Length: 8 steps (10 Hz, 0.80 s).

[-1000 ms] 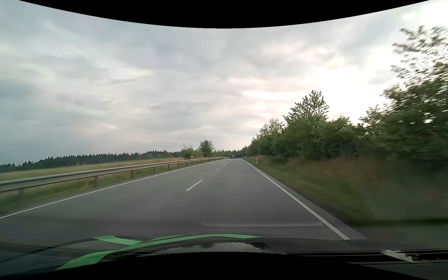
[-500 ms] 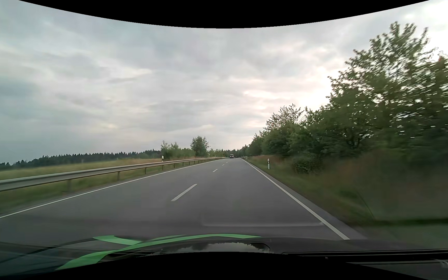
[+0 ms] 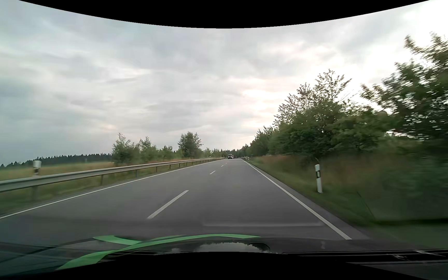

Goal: Follow the waypoints while adhering to traffic rules and regulations

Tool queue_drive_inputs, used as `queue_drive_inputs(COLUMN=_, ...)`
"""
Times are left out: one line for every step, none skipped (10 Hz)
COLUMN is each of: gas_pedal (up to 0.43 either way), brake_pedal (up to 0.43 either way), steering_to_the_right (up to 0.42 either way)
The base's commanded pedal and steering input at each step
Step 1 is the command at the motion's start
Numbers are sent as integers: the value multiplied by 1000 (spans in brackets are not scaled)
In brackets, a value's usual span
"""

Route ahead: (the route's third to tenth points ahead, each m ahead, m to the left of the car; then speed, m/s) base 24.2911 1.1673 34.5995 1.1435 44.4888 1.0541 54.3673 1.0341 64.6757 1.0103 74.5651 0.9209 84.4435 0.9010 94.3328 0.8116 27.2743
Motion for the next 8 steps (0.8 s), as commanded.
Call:
queue_drive_inputs(gas_pedal=268, brake_pedal=0, steering_to_the_right=-1)
queue_drive_inputs(gas_pedal=287, brake_pedal=0, steering_to_the_right=-2)
queue_drive_inputs(gas_pedal=299, brake_pedal=0, steering_to_the_right=-2)
queue_drive_inputs(gas_pedal=319, brake_pedal=0, steering_to_the_right=-2)
queue_drive_inputs(gas_pedal=339, brake_pedal=0, steering_to_the_right=-2)
queue_drive_inputs(gas_pedal=350, brake_pedal=0, steering_to_the_right=-2)
queue_drive_inputs(gas_pedal=358, brake_pedal=0, steering_to_the_right=-2)
queue_drive_inputs(gas_pedal=370, brake_pedal=0, steering_to_the_right=-2)
